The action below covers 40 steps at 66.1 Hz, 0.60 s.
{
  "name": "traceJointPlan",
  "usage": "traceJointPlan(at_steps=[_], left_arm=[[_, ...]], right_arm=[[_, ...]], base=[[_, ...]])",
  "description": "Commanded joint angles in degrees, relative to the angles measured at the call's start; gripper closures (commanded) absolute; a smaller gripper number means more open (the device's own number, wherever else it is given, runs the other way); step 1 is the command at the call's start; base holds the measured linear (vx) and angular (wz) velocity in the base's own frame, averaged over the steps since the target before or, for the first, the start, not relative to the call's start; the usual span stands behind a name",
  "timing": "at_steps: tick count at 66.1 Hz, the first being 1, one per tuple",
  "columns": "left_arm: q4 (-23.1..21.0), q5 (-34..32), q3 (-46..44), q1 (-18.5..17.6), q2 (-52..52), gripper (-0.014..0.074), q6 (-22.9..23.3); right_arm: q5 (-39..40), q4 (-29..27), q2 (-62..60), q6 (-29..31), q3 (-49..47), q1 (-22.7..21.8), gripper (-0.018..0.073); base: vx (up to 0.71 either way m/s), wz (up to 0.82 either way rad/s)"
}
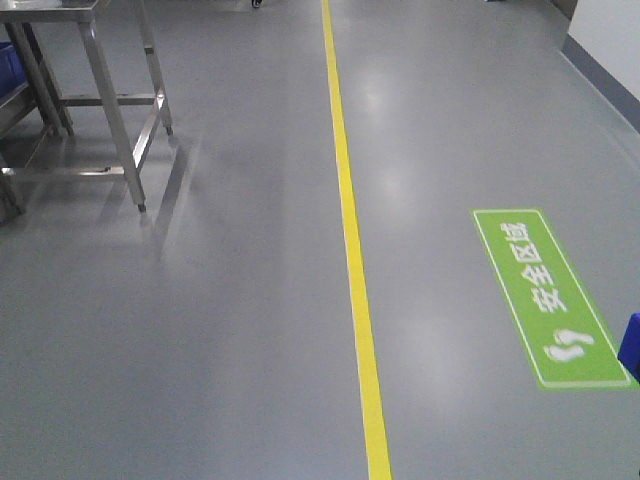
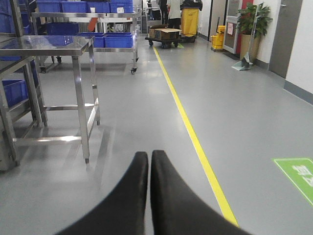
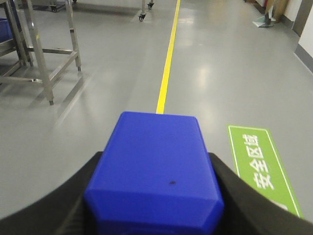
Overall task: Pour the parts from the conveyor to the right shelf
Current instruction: 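Drive along the yellow floor line toward the blue bin racks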
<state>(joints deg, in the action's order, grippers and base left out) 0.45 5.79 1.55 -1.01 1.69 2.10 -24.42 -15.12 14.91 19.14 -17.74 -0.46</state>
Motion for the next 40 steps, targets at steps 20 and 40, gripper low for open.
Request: traceJointPlan(at_steps=[20, 40], left_arm=[[-0.45, -4.52, -1.12, -0.42, 0.93, 0.0602, 0.49], [-0.45, -4.52, -1.12, -0.42, 0.93, 0.0602, 0.49]], right_arm=[[4.12, -0.27, 0.45, -0.04, -1.63, -0.29, 0.0564], [4.00, -0.33, 0.45, -0.04, -1.63, -0.29, 0.0564]], base=[[0.80, 0.02], [0.82, -0.01]])
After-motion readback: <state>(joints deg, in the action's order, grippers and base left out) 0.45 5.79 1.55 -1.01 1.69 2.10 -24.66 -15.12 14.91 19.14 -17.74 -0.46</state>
